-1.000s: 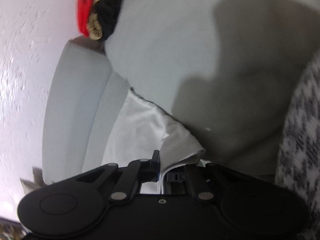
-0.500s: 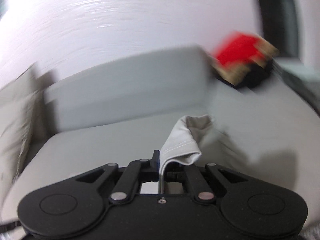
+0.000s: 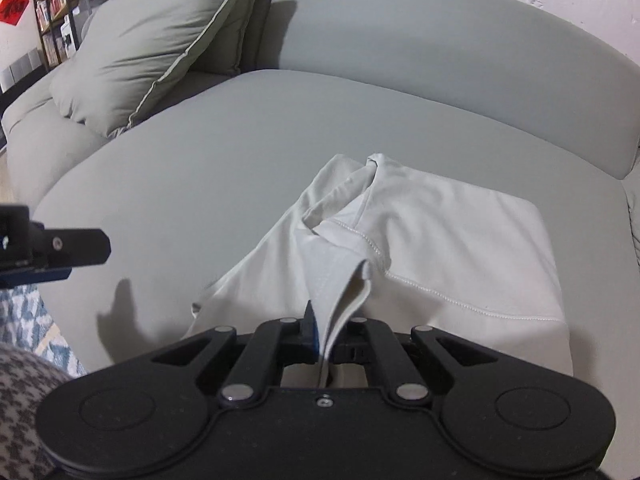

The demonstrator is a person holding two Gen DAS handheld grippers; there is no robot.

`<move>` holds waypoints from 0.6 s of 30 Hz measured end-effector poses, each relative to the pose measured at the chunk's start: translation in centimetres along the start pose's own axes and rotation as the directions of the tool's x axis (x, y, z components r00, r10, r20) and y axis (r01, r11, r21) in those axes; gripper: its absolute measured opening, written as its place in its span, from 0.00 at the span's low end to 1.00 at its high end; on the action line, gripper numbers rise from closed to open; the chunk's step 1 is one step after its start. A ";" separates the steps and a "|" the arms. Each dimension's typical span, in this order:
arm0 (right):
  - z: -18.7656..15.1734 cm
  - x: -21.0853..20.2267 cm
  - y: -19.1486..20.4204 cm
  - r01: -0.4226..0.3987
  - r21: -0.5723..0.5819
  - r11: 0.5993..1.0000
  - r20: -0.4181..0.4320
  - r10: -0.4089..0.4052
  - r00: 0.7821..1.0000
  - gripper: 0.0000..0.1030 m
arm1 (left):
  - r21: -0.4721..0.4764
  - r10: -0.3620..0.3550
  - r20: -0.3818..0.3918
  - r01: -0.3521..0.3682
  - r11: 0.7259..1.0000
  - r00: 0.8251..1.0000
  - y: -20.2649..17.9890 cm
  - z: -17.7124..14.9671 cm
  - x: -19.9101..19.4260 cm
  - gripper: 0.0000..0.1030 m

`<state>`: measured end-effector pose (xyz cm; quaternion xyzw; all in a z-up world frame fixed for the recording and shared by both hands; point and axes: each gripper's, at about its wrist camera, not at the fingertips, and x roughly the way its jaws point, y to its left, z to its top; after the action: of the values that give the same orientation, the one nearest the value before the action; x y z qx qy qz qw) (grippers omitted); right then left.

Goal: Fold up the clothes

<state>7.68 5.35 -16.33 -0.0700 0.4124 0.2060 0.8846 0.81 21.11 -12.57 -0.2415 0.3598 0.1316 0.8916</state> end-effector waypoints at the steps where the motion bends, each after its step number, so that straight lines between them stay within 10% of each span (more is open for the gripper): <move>1: 0.2 -0.6 -0.4 -0.003 0.025 1.000 0.017 0.002 1.000 0.03 | -0.003 -0.004 -0.004 0.004 1.000 1.000 0.0 0.0 0.1 0.48; 6: 1.8 -3.8 -1.4 -0.046 0.152 0.987 0.126 0.027 0.992 0.03 | -0.001 -0.025 0.001 0.025 1.000 1.000 -0.2 -0.1 0.2 0.50; 13: 2.5 -3.0 -0.3 -0.078 0.120 0.990 0.074 0.070 0.995 0.04 | -0.011 -0.010 0.030 0.010 1.000 1.000 -0.3 -0.4 -0.4 0.50; 18: 1.9 -2.5 -0.8 -0.396 0.061 0.916 0.033 0.394 0.918 0.18 | -0.042 0.006 0.055 -0.003 0.999 0.998 0.1 -0.4 -0.9 0.50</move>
<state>7.93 4.44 -13.27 0.0460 0.4156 0.3671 0.8309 -0.08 20.92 -12.24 -0.2555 0.3326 0.1478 0.8957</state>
